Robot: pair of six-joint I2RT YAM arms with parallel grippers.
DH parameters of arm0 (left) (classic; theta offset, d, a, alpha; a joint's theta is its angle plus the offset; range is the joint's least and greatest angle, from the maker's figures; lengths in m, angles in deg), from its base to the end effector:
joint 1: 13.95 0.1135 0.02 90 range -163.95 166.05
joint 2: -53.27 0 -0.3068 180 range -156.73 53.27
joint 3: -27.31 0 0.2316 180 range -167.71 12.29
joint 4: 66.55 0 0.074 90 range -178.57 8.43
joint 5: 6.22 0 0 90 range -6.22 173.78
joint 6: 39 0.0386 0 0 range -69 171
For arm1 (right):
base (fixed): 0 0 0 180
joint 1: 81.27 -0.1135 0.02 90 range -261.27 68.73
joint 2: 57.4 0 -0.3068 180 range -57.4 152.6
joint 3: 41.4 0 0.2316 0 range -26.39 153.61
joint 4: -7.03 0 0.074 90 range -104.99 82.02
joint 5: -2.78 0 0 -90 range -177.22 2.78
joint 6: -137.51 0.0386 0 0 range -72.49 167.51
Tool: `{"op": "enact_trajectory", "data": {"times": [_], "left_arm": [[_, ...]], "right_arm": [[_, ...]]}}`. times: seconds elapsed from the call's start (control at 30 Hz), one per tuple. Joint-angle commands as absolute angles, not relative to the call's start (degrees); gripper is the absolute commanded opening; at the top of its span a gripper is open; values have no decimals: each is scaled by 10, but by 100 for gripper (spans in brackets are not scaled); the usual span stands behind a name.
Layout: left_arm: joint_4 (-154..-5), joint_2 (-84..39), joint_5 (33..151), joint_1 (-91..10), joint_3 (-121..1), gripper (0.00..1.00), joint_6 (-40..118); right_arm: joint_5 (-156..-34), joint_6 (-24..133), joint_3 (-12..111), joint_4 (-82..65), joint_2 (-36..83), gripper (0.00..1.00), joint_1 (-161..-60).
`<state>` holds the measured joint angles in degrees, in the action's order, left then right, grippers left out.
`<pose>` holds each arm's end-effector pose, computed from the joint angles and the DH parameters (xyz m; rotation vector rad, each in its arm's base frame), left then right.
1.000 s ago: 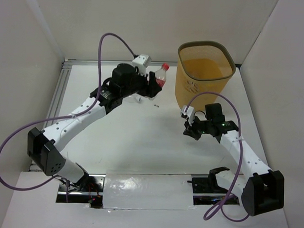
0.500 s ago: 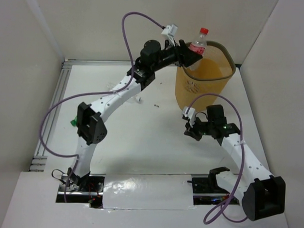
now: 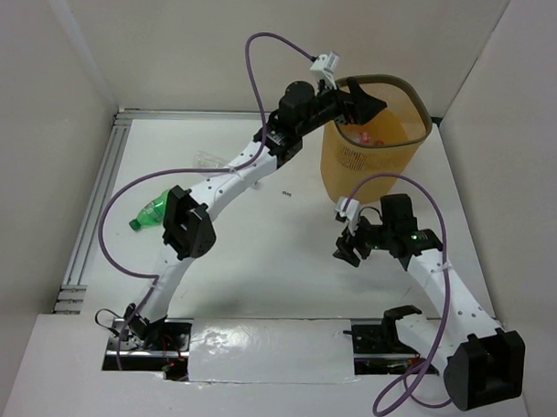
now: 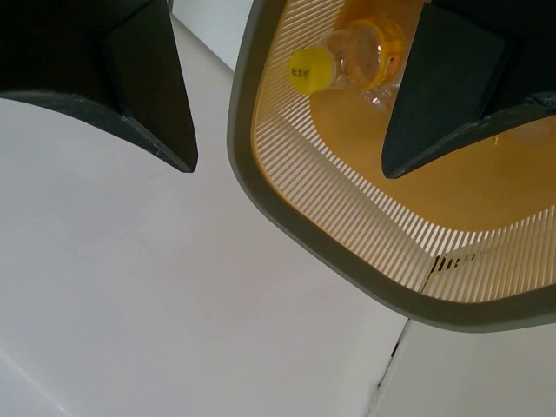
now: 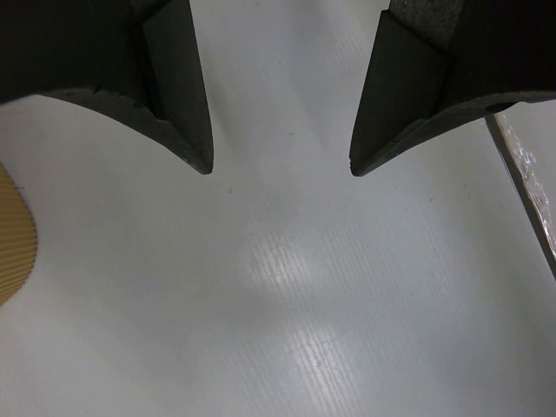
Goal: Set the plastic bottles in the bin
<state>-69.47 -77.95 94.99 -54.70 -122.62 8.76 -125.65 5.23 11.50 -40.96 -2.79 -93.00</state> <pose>0.4111 -0.3642 0.4490 0.1655 1.4201 -1.3461 0.1334 0.0522 0.2772 -1.2767 1.8720 0.5384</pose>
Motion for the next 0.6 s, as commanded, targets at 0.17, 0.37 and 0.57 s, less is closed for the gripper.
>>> {"op": "enact_trajectory", "data": {"times": [0.17,0.37,0.57], "left_arm": [[-756,-579,907,-548,-1143,100,219],[-909,-278,833,-437,-809,100,244],[-1046,-31,731,-292,-594,100,311]], "right_arm": [[-1250,71,166,-359,47,71,-978],[-1174,102,255,-325,178,72,-1136],[-1120,213,429,-273,370,85,-1182]]}}
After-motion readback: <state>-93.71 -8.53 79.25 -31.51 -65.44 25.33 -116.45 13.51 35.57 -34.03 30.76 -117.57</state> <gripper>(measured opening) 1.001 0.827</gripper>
